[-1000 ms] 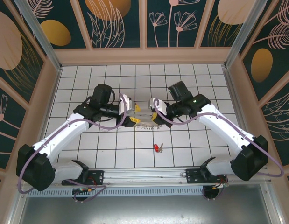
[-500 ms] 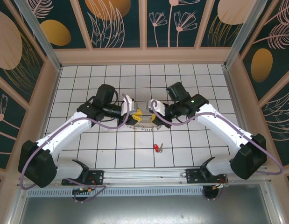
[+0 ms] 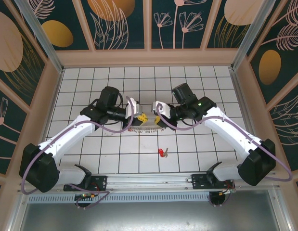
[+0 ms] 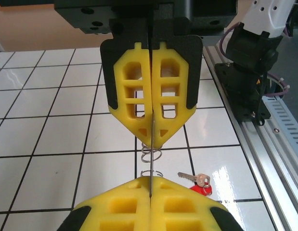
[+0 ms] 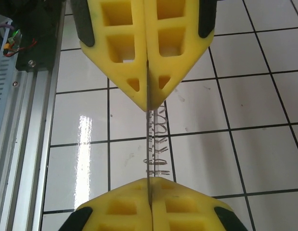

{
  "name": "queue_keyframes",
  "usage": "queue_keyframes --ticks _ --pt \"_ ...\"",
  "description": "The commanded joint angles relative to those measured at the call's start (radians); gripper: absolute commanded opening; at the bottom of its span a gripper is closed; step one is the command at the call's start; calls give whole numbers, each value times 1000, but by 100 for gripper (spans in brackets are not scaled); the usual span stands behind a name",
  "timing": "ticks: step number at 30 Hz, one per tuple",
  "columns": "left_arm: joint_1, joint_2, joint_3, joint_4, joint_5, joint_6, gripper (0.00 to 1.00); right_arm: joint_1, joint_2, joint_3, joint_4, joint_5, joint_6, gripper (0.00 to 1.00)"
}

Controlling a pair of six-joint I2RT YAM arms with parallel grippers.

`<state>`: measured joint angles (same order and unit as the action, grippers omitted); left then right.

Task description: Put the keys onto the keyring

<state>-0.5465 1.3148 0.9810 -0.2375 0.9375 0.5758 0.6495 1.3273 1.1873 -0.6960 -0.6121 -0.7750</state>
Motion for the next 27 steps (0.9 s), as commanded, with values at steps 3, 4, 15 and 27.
queue_keyframes --ticks 3,4,15,27 --pt "-7 -48 31 188 -35 -273 0 -9 -143 -82 214 44 87 32" --pt "-7 -55 40 196 -48 -312 0 -18 -185 -117 260 53 109 35" --pt "-7 -170 -42 382 -221 -695 0 -88 -564 -424 486 313 378 41" --pt "-6 -164 47 337 -297 -1049 0 109 -643 -684 895 202 268 26"
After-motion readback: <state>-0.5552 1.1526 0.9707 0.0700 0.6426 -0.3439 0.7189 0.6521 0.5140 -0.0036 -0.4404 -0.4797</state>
